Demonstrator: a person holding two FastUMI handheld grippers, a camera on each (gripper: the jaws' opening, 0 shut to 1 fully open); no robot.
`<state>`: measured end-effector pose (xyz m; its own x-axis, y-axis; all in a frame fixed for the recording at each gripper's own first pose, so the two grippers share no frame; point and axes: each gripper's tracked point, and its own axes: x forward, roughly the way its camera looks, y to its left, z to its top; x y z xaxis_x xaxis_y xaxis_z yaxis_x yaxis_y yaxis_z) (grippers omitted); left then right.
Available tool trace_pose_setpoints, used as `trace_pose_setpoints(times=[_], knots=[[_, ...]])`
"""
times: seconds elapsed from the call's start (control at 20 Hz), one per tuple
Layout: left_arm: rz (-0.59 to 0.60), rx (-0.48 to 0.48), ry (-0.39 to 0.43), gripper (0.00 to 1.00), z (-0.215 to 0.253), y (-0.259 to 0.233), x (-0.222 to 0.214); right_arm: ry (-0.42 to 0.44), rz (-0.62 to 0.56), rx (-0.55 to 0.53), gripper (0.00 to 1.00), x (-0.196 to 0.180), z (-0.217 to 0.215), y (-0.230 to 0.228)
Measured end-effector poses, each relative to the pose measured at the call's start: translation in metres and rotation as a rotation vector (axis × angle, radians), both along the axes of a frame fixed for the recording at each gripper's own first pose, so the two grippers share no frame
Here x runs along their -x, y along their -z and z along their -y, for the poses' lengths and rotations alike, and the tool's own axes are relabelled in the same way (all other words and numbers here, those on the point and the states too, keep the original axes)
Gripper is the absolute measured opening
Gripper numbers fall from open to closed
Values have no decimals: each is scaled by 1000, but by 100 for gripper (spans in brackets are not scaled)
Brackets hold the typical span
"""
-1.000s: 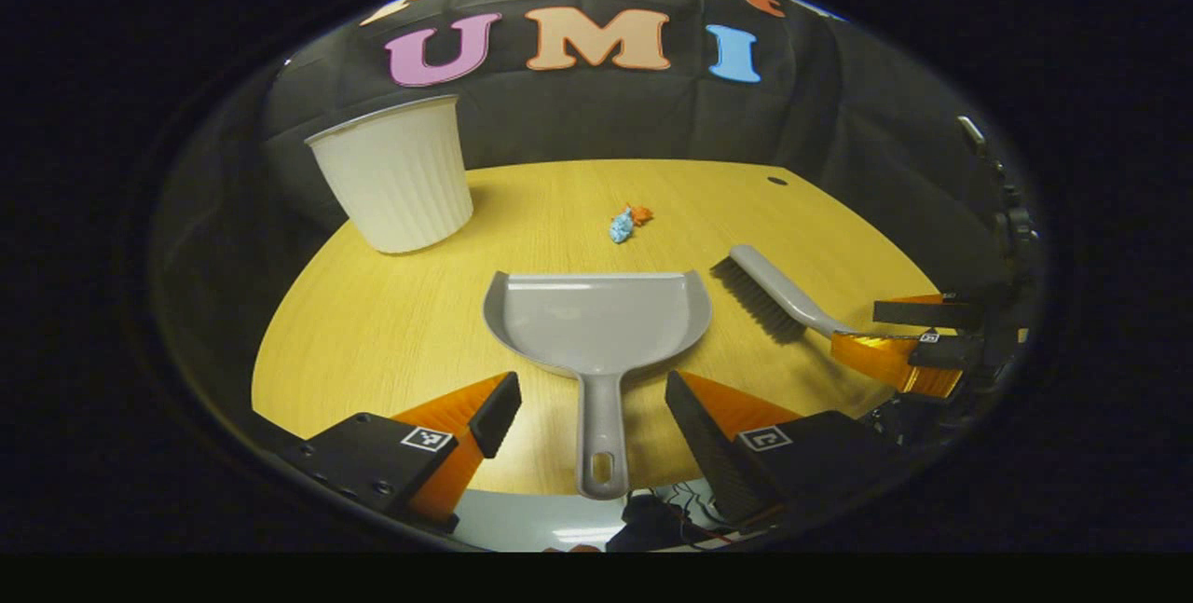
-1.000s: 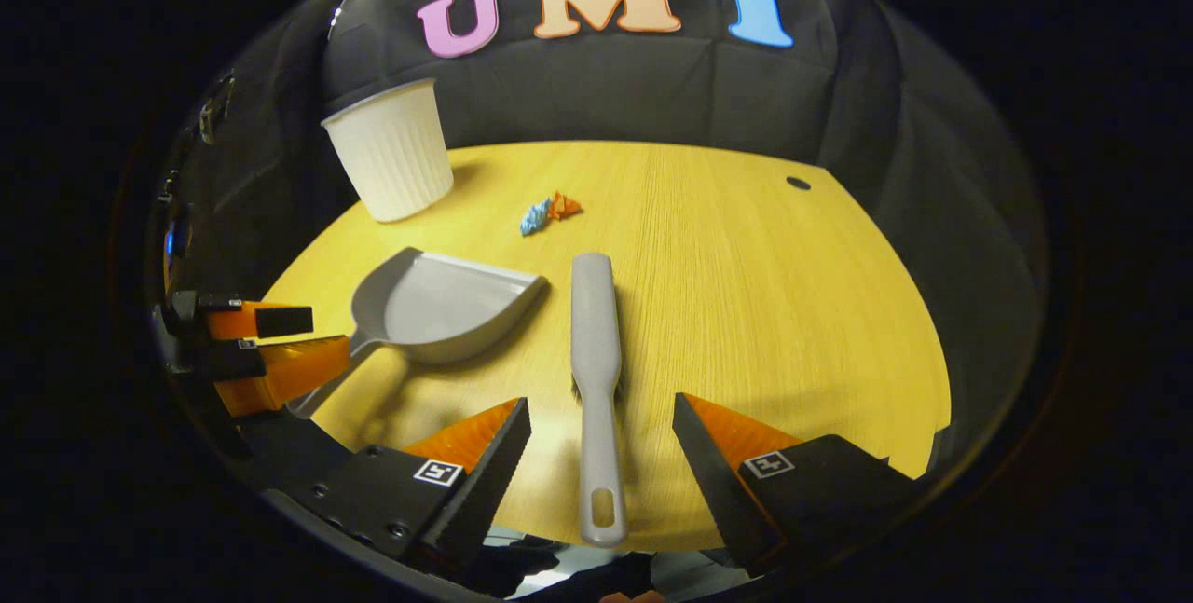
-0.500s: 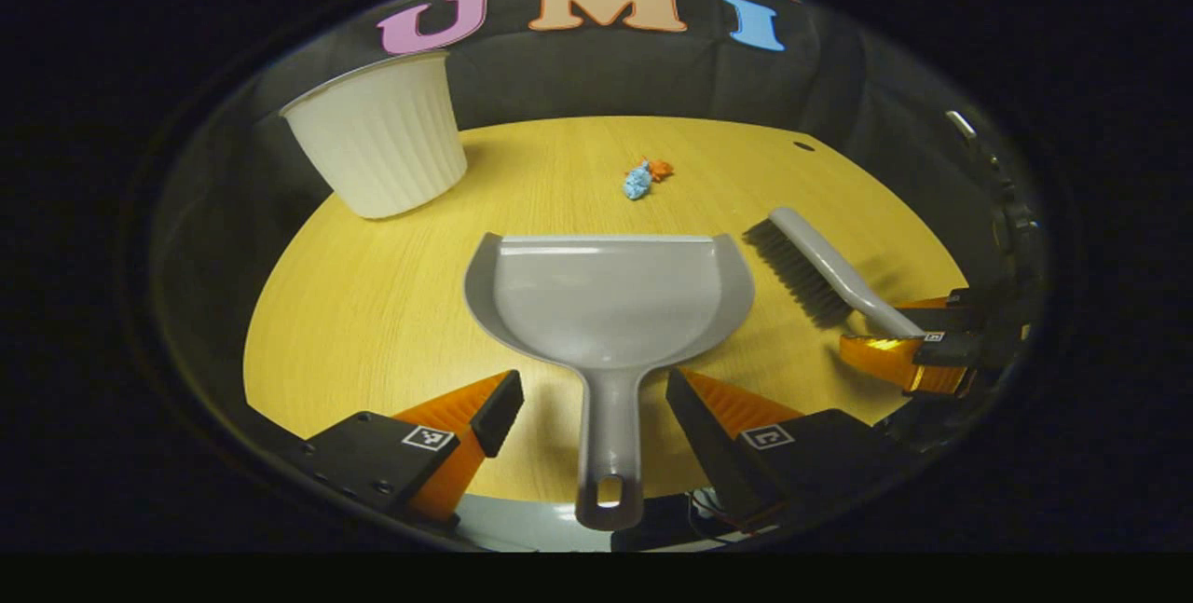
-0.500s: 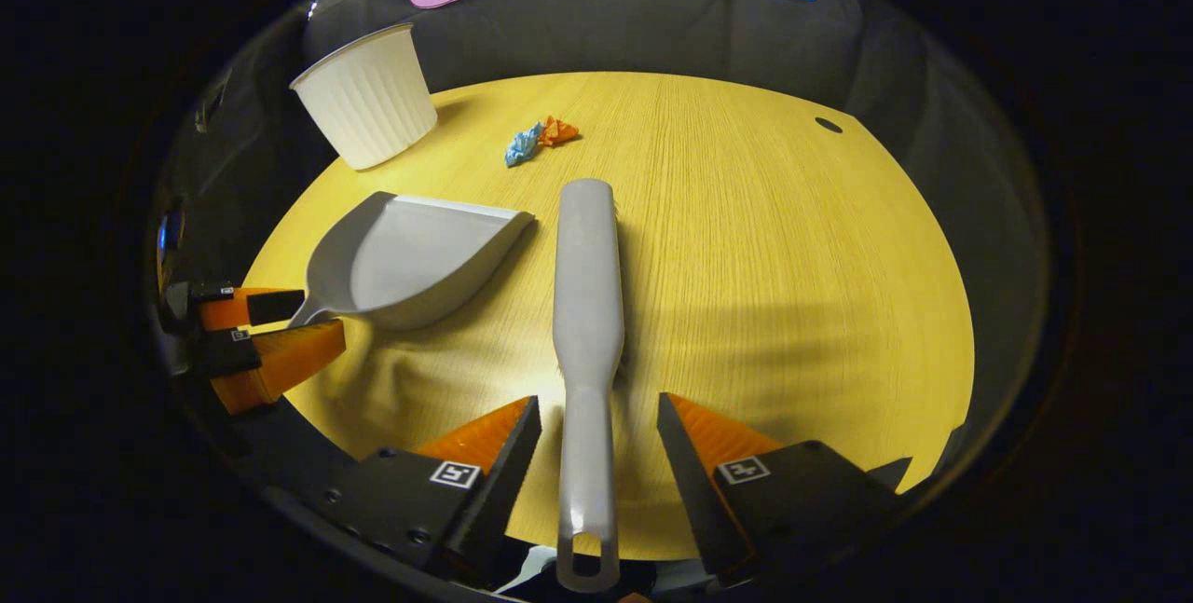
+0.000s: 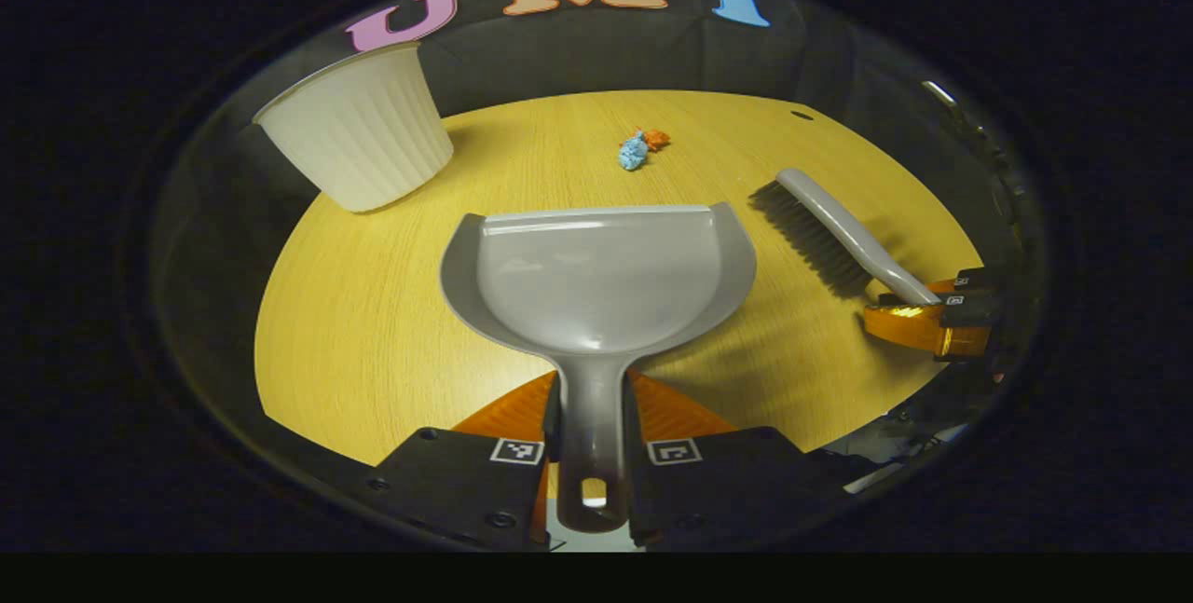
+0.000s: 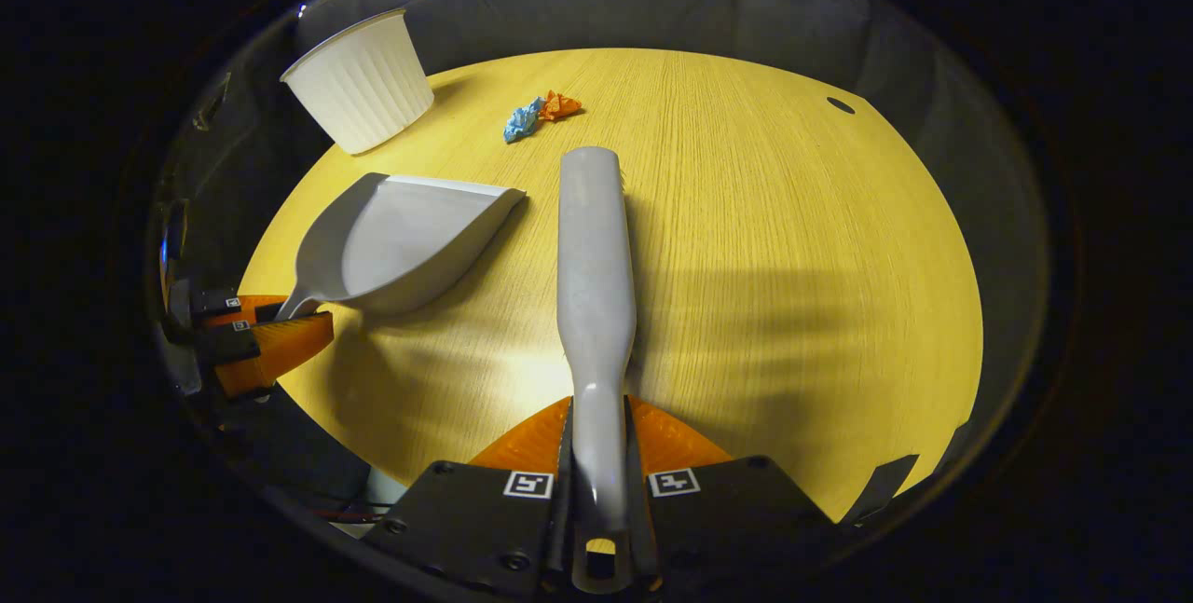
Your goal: Pick up the small broom and dustpan from the desktop, sweep the trash into the dustpan with the broom, and then empty the trash into the garbage bin.
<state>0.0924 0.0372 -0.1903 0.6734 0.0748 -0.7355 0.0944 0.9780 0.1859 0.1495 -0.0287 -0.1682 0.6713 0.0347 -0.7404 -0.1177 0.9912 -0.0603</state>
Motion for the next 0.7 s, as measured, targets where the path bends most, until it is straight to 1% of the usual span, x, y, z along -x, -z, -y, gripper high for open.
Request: trace_pose_setpoints(times=[0.05, 0.15, 0.35, 0.5, 0.55, 0.7], knots=[[-5, 13, 8, 25, 0, 0, 0, -8, -1, -2, 22, 0, 0, 0], [-8, 22, 31, 23, -1, 0, 0, -20, 0, -2, 22, 0, -1, -1], [4, 23, 79, 22, -10, -2, -1, -13, 28, -31, 20, -3, -5, -11], [25, 56, 117, 20, -14, -18, -4, -14, 70, -31, 20, -11, -2, -40], [33, 53, 132, 20, -18, -26, -6, -16, 87, -16, 20, -14, 2, -53], [39, 3, 187, 22, -35, -48, -18, -14, 138, 10, 20, -33, 9, -93]])
